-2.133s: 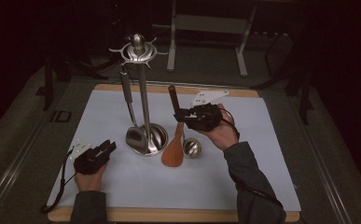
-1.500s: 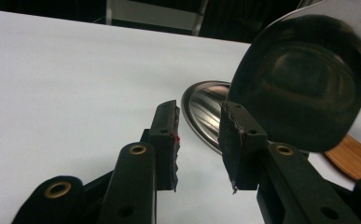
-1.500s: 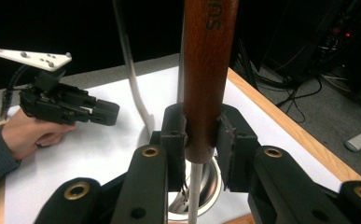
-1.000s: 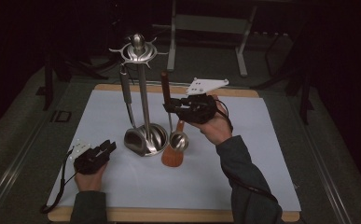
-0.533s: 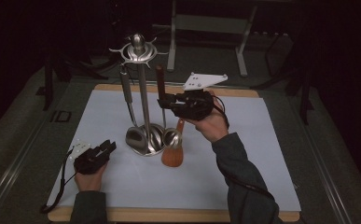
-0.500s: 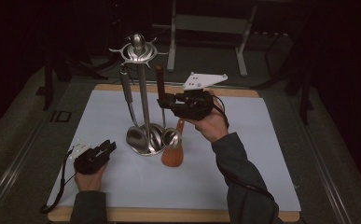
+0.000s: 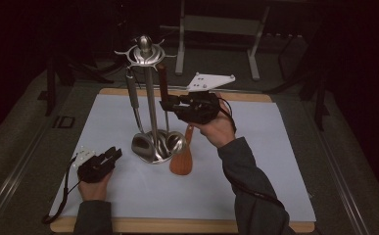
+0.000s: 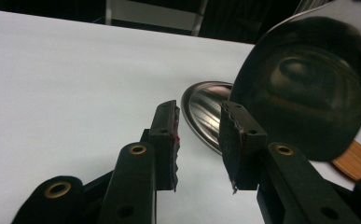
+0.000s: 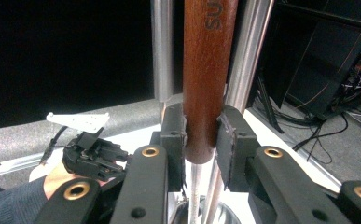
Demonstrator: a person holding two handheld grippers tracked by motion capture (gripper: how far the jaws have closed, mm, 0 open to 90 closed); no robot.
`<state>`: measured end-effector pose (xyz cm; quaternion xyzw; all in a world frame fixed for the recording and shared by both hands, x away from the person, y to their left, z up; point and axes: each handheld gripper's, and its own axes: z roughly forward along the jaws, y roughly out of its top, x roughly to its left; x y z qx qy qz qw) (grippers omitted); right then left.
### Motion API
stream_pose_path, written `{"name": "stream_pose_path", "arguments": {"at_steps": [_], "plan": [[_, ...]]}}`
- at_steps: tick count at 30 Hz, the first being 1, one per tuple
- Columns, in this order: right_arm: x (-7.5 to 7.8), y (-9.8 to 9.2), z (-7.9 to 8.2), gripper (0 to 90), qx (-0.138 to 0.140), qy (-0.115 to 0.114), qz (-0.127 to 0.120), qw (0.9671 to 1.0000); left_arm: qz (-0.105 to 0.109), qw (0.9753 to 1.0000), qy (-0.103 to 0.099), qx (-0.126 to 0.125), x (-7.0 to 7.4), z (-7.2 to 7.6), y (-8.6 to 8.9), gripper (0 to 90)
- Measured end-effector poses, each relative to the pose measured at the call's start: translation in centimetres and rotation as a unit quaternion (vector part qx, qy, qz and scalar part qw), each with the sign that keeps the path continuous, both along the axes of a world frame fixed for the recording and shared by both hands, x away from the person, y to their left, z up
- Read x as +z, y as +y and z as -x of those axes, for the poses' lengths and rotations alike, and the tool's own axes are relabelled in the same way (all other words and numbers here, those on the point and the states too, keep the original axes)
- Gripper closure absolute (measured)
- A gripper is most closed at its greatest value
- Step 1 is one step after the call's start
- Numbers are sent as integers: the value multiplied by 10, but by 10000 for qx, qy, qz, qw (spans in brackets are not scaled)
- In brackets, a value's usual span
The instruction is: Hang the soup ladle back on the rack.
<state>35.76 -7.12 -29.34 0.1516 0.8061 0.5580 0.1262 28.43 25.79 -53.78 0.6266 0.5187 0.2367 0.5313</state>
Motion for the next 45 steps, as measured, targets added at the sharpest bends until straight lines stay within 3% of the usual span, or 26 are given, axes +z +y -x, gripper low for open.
{"name": "stream_pose_path", "arguments": {"at_steps": [14,30,45], "plan": [[1,9,1,740,-240,-26,174,9996,-10,10000,4,-2,0,0,0,676],[-3,8,-3,731,-21,137,-27,9999,1,10000,2,1,0,0,0,675],[-3,11,-3,737,-33,18,6,10000,0,10000,5,3,0,0,0,674]]}}
